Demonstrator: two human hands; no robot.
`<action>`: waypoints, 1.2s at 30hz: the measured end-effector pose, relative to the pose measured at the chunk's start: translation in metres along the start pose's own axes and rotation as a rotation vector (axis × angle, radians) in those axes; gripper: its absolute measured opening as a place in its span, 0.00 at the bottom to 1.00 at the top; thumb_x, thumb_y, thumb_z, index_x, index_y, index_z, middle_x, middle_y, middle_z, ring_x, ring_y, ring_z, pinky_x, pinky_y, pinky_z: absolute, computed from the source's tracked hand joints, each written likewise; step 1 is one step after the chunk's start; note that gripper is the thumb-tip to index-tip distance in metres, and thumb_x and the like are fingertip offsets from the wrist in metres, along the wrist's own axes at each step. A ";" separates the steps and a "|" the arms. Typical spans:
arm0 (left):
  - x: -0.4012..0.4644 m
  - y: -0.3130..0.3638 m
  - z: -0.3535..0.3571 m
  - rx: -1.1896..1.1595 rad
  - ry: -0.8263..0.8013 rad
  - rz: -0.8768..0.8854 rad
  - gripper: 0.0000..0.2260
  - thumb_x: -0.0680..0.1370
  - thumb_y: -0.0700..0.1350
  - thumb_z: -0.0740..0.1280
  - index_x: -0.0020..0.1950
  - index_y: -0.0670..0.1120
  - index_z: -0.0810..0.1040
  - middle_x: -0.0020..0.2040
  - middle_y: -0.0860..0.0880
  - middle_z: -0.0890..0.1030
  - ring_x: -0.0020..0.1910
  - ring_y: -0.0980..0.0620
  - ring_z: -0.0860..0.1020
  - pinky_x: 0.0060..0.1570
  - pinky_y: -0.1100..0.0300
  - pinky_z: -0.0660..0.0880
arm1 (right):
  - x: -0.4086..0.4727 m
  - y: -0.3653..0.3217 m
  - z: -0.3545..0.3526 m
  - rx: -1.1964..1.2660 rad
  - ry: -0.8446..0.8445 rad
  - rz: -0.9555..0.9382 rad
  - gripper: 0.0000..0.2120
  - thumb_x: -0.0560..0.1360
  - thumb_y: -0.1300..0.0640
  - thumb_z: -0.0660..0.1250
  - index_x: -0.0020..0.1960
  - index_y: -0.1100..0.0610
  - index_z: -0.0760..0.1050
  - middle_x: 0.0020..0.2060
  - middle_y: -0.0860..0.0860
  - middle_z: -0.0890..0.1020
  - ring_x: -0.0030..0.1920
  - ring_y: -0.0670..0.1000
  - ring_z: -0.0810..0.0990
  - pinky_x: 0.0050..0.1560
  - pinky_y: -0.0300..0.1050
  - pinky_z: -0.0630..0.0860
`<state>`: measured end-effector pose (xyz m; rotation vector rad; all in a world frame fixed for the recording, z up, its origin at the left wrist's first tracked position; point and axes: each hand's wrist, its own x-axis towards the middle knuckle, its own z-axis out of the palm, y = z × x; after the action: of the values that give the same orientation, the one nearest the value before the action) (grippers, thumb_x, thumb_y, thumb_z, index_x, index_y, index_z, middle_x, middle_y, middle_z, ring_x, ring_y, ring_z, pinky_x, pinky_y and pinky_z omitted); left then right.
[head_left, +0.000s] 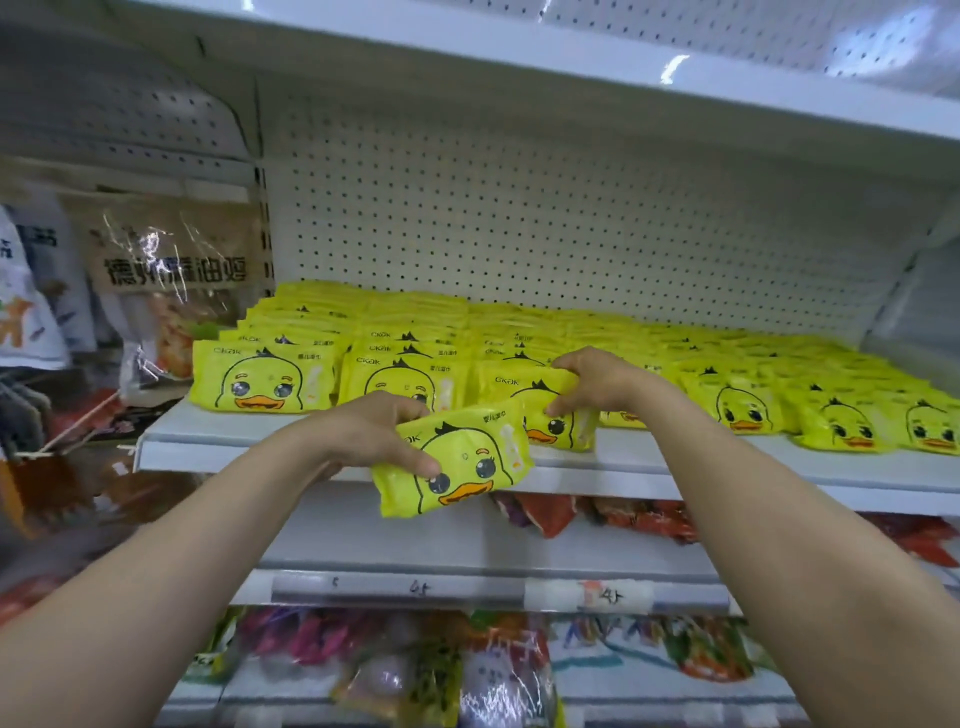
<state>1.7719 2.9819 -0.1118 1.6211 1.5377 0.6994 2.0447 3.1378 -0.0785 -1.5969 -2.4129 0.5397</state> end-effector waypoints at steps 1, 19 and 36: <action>0.003 0.006 0.005 0.002 0.006 0.002 0.21 0.65 0.45 0.81 0.56 0.49 0.79 0.56 0.56 0.82 0.58 0.53 0.79 0.62 0.55 0.73 | 0.006 0.001 -0.002 -0.046 0.003 -0.016 0.41 0.65 0.47 0.80 0.74 0.53 0.68 0.69 0.51 0.74 0.70 0.53 0.70 0.61 0.43 0.69; 0.044 0.047 0.033 0.083 0.007 0.026 0.15 0.65 0.45 0.81 0.48 0.47 0.81 0.48 0.49 0.85 0.49 0.52 0.81 0.49 0.58 0.75 | -0.005 0.005 0.011 0.130 0.348 -0.260 0.27 0.69 0.43 0.76 0.66 0.48 0.75 0.60 0.46 0.80 0.62 0.48 0.75 0.59 0.47 0.73; 0.083 0.053 0.085 0.409 0.475 0.318 0.16 0.72 0.52 0.74 0.59 0.54 0.79 0.59 0.51 0.81 0.61 0.49 0.74 0.59 0.51 0.72 | -0.074 0.057 -0.048 -0.194 0.036 -0.008 0.39 0.66 0.43 0.79 0.72 0.54 0.70 0.70 0.49 0.74 0.70 0.54 0.71 0.67 0.48 0.70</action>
<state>1.8806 3.0519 -0.1240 2.1474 1.8656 1.0518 2.1394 3.0990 -0.0552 -1.6543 -2.5091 0.2792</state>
